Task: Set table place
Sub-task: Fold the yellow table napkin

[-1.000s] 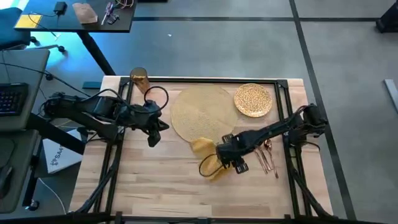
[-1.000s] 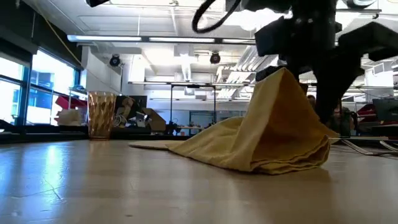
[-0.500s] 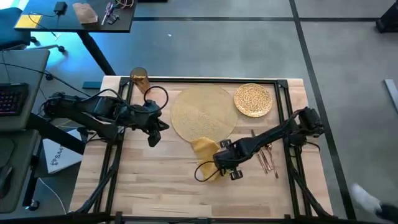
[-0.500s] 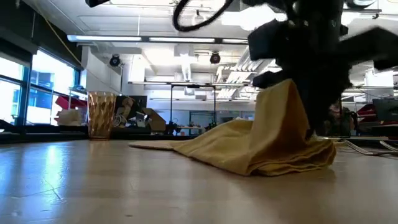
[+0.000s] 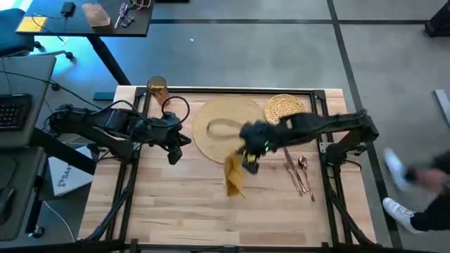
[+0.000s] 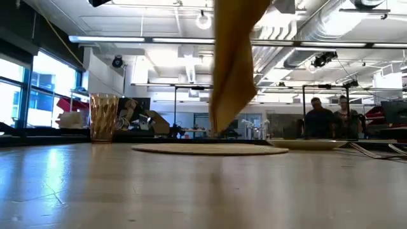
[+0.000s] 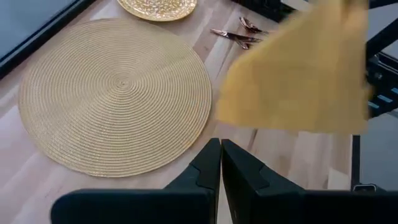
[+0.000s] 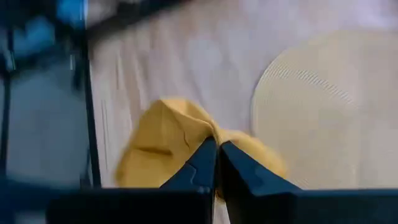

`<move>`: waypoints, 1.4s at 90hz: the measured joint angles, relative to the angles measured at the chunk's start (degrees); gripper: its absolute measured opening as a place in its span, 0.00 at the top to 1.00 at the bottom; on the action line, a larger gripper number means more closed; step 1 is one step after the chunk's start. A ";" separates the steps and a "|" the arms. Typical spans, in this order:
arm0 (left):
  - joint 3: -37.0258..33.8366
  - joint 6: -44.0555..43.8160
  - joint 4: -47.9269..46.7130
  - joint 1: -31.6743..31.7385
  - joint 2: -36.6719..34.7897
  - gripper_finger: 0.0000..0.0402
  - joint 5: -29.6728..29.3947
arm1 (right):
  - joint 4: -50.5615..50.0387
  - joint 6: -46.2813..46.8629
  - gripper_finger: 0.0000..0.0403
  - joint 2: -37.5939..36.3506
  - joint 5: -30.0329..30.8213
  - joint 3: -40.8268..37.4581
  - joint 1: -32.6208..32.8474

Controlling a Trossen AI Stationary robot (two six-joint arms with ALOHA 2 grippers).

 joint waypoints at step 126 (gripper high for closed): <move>0.02 1.30 -1.77 0.01 -0.02 1.00 -0.25 | 16.26 -3.31 0.64 7.09 -7.39 -31.01 2.56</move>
